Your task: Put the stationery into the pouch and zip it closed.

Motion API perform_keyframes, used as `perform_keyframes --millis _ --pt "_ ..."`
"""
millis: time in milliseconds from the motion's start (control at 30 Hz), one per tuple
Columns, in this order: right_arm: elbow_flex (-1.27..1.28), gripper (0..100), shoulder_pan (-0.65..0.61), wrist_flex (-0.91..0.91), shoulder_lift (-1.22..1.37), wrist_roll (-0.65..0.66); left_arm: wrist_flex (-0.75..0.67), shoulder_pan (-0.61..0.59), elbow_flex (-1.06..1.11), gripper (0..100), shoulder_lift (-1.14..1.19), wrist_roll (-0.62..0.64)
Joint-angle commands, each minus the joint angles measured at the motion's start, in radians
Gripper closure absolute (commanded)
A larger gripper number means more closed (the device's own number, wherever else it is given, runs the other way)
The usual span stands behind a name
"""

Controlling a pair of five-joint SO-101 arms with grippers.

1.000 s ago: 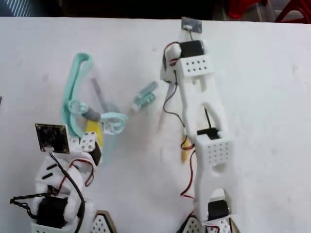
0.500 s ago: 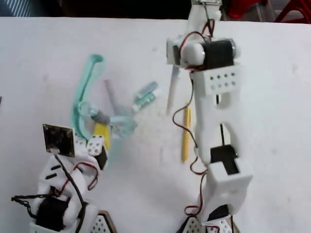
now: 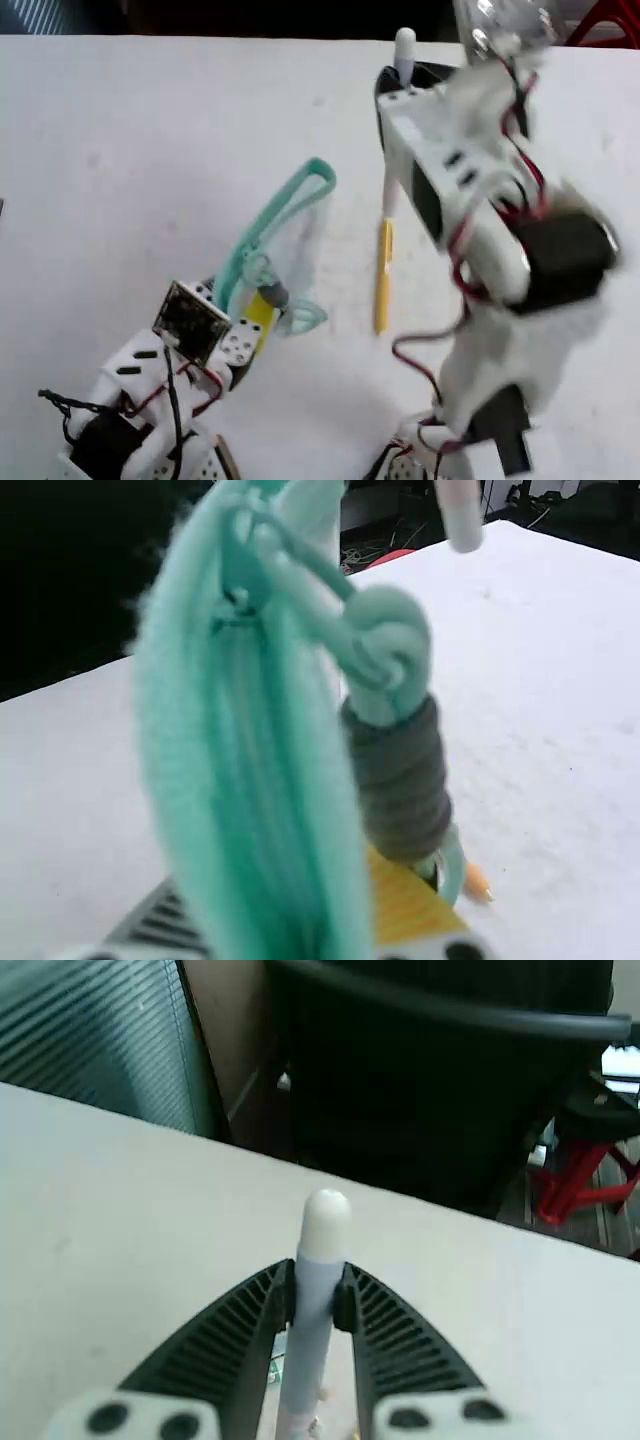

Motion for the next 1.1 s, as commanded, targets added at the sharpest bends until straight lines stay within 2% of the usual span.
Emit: perform_keyframes --millis 0,200,433,533,767,1067 --pt "0.147 98.2 -0.015 0.019 -0.165 0.063 -0.08 0.01 0.008 98 -0.015 -0.011" --pt "0.526 98.2 -0.05 -0.082 -0.355 0.104 -0.17 0.01 0.084 98 -0.015 -0.011" --pt "0.809 98.2 -0.054 -0.372 -0.57 0.104 -0.17 0.01 0.086 98 -0.015 -0.011" --pt "0.896 98.2 -0.094 -0.519 -0.625 0.104 -0.169 0.01 0.086 98 -0.015 -0.011" --pt "0.922 98.2 -0.265 -0.68 -0.642 0.11 -0.175 0.013 0.12 98 -0.015 -0.012" --pt "0.928 98.2 -0.28 -0.691 -0.642 0.104 -0.167 0.015 0.137 98 -0.015 -0.012"
